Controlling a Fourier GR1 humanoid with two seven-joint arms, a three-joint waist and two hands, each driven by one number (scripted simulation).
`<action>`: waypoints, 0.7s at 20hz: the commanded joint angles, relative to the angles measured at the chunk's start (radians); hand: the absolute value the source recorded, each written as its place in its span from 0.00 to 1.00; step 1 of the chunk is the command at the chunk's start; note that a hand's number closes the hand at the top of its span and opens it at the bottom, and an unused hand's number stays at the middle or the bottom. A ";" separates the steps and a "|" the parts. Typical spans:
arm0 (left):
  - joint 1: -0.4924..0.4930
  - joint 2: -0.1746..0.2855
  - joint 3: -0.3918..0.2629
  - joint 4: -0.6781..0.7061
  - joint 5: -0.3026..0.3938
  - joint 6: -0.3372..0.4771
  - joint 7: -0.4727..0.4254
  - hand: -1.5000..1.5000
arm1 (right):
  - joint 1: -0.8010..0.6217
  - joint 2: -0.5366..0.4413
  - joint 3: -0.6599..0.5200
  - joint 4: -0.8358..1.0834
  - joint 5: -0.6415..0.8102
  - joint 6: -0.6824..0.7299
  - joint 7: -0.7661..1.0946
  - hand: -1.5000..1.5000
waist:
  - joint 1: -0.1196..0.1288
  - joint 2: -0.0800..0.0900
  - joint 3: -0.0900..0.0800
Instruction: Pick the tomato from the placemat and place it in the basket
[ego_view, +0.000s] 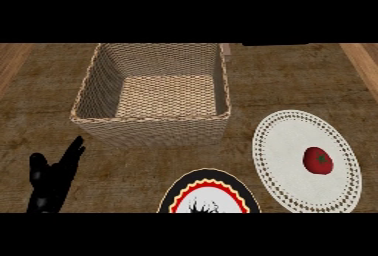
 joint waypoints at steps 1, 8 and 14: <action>-0.011 -0.036 -0.036 0.048 -0.013 0.019 0.064 0.50 | 0.025 -0.143 -0.044 0.029 -0.109 0.215 0.011 0.00 | -0.008 0.011 -0.007; 0.030 -0.042 -0.017 0.058 -0.017 -0.007 0.026 0.50 | 0.087 -0.219 -0.158 0.060 -0.133 0.374 -0.013 0.00 | 0.007 0.010 -0.005; 0.050 -0.043 0.009 0.097 -0.018 -0.051 -0.025 0.50 | 0.159 -0.124 -0.203 0.012 -0.077 0.369 -0.019 0.00 | 0.012 0.011 -0.005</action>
